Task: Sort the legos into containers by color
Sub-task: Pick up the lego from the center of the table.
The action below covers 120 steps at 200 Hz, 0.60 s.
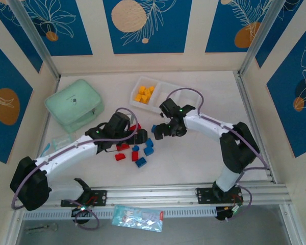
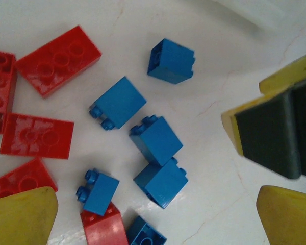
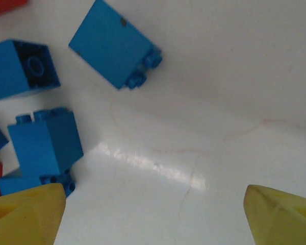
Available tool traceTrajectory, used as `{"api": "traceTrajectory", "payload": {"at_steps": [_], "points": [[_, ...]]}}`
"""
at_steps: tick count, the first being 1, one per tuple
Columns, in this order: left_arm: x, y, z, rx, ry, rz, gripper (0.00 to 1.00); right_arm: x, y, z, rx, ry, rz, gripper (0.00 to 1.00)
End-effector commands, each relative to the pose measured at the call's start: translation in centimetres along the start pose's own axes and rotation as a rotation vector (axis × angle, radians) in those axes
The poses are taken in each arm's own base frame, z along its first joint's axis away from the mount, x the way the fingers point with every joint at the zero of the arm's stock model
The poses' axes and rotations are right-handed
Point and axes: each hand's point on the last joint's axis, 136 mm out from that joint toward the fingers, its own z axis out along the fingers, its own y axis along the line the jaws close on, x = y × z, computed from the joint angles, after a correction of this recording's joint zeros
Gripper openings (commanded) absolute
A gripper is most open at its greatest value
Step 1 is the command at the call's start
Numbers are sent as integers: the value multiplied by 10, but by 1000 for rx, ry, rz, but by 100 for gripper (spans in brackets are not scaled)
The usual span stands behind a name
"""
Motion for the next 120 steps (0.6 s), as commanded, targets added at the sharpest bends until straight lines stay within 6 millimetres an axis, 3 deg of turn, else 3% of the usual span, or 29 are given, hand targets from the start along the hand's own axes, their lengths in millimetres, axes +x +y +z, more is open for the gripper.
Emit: {"api": "traceTrajectory", "payload": {"at_steps": [1, 54, 120], "points": [[0, 7, -1, -29, -35, -42, 99, -15, 3, 8, 26, -21, -50, 89], [2, 19, -1, -83, -40, -58, 99, -29, 8, 35, 38, -6, -87, 83], [3, 27, -4, -120, -55, -60, 99, -51, 8, 53, 74, -28, -123, 72]]}}
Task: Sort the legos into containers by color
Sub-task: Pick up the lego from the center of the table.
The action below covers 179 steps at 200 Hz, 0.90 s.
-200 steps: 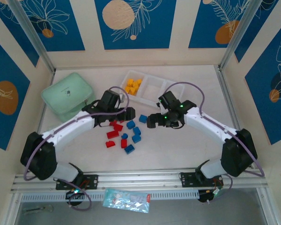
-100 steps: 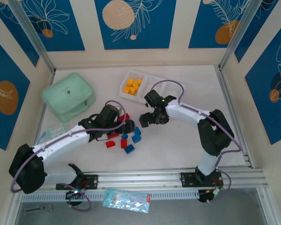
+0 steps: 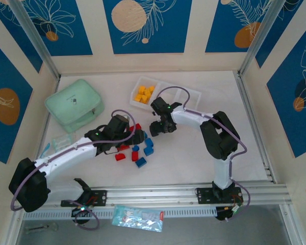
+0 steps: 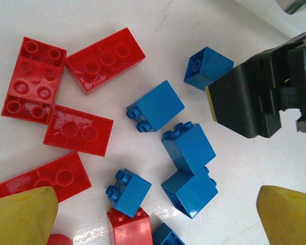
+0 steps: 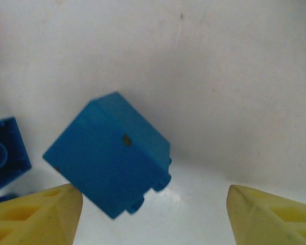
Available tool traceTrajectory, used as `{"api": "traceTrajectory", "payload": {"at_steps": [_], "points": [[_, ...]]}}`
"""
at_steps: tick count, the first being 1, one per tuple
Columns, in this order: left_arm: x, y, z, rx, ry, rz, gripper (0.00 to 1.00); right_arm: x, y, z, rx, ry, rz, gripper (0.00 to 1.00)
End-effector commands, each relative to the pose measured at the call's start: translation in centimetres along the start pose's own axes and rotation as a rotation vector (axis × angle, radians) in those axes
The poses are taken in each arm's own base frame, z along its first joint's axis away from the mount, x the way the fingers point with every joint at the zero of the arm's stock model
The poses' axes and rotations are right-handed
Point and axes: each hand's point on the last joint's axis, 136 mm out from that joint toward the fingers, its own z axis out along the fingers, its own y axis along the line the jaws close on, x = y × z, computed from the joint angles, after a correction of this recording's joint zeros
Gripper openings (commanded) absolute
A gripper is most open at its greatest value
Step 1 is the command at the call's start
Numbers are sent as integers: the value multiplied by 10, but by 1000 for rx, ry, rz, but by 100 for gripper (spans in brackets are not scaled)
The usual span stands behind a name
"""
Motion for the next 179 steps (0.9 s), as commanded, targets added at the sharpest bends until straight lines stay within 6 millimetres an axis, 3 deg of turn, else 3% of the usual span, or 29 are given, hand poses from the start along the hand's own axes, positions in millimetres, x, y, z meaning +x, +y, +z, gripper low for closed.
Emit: {"api": "traceTrajectory", "payload": {"at_steps": [1, 51, 111, 130, 179], "points": [[4, 7, -3, -31, -3, -9, 99, -15, 3, 2, 17, -31, -36, 72], [3, 5, -3, -26, -5, -12, 99, -30, 9, 4, 16, -56, -72, 58], [2, 6, -6, -30, -7, -8, 99, -29, 13, -1, 29, -62, -104, 33], [1, 4, -8, -25, -9, -4, 99, -30, 15, -12, 22, -82, -102, 27], [-13, -7, -14, -6, -32, 36, 99, -42, 19, -63, -11, -166, -69, 26]]}}
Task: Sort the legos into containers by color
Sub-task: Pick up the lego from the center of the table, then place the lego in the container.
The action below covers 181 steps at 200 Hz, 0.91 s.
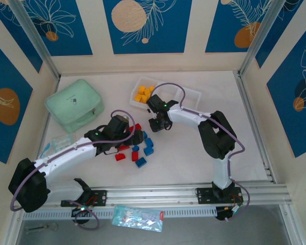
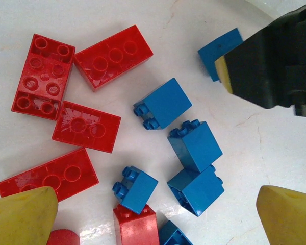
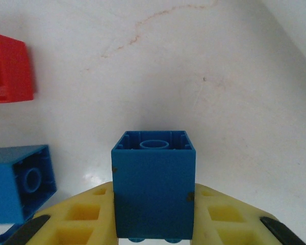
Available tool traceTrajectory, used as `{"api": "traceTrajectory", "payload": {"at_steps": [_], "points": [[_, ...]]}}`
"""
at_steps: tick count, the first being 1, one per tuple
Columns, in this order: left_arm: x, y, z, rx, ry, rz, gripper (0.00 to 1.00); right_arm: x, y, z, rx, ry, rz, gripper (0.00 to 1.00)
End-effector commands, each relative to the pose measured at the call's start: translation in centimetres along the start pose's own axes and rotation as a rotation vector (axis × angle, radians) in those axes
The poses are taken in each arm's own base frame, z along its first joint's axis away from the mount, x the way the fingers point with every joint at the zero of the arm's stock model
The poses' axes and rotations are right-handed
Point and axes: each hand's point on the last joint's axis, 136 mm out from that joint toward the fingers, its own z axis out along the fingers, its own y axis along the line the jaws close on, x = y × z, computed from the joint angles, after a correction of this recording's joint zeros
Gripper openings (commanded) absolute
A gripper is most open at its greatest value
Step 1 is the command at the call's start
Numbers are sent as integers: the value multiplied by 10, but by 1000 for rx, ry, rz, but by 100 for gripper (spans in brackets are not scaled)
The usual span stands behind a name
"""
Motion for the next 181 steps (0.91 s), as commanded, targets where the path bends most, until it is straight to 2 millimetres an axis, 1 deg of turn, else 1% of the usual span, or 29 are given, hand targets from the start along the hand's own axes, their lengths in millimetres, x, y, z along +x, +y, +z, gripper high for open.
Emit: {"api": "traceTrajectory", "payload": {"at_steps": [1, 22, 31, 52, 70, 93, 109, 117, 126, 137, 148, 165, 181], "points": [[-15, -11, -13, 14, -40, 36, 99, -22, 3, -48, -26, -98, 29, 26], [-25, -18, -14, 22, -61, 47, 99, -36, -7, -65, -31, -138, 72, 27], [-29, -21, -13, 26, -66, 46, 99, -42, -14, -67, -23, -151, 83, 27], [-40, -29, -13, 39, -87, 45, 99, -57, -38, -67, 15, -164, 131, 27], [-51, -32, -11, 31, -111, 47, 99, -73, -52, -63, 13, -178, 163, 27], [-65, -36, -7, 33, -134, 49, 99, -93, -69, -54, 40, -188, 182, 27], [-73, -36, -4, 25, -143, 49, 99, -104, -82, -42, 67, -179, 196, 28], [-76, -36, -3, 22, -146, 48, 99, -109, -89, -37, 82, -175, 207, 31], [-80, -36, -1, 19, -150, 47, 99, -114, -96, -31, 88, -168, 221, 31], [-83, -36, 1, 17, -149, 43, 99, -121, -100, -27, 74, -168, 225, 34], [-85, -37, 3, 23, -145, 41, 99, -125, -101, -27, 72, -168, 225, 40], [-87, -39, 2, 27, -142, 41, 99, -130, -98, -33, 63, -182, 206, 45], [-86, -38, 1, 30, -141, 42, 99, -131, -91, -44, 53, -204, 197, 50]]}}
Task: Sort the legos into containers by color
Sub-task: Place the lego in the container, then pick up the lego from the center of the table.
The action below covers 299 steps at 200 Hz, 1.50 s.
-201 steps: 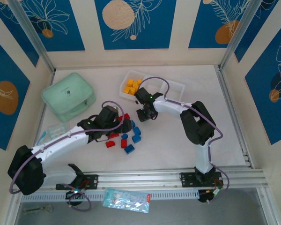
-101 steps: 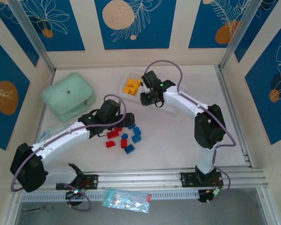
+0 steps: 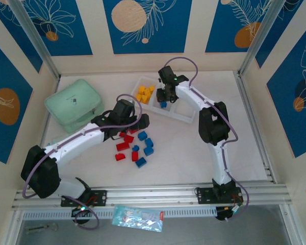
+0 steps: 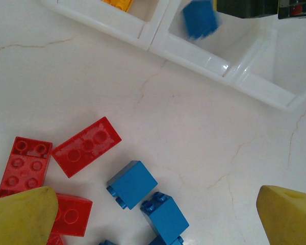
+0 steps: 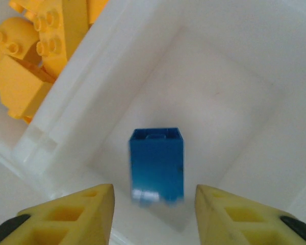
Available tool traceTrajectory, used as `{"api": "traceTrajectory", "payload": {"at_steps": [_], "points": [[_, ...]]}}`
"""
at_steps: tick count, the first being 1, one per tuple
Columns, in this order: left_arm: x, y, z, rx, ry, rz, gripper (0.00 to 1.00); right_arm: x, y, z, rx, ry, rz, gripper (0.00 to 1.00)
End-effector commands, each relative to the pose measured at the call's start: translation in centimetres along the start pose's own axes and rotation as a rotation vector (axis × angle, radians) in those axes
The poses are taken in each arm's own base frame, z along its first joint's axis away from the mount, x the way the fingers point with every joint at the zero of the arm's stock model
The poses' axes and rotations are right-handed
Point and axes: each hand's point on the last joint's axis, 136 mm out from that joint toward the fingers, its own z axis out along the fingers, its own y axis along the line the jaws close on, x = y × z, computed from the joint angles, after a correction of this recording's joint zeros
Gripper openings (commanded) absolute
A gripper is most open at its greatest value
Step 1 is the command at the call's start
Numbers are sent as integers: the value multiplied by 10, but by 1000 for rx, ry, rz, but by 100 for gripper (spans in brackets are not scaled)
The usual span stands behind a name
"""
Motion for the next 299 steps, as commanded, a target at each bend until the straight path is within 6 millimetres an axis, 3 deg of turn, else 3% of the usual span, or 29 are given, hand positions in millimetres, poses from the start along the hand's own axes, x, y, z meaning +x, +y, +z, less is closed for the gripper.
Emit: {"api": "traceTrajectory", "payload": {"at_steps": [1, 37, 100, 146, 186, 218, 276, 299], "points": [[-12, -6, -5, 21, -27, 10, 99, -10, 12, -29, -35, -38, -22, 50], [-4, -9, -13, 58, 3, 7, 99, 8, 30, -57, -73, -51, -36, 53], [41, 10, -28, 81, 85, -49, 99, 88, 70, -102, -170, 4, -67, 59], [69, 42, -39, 11, 100, -95, 99, 150, 95, -110, -230, 90, -108, 65], [82, 64, -49, -52, 96, -120, 99, 189, 122, -95, -269, 170, -139, 70], [84, 72, -53, -75, 76, -140, 99, 193, 143, -78, -304, 199, -153, 73], [83, 80, -58, -111, 53, -149, 99, 168, 149, -38, -197, 174, -224, 76], [82, 81, -59, -117, 51, -147, 99, 167, 150, -22, -173, 195, -239, 76]]}}
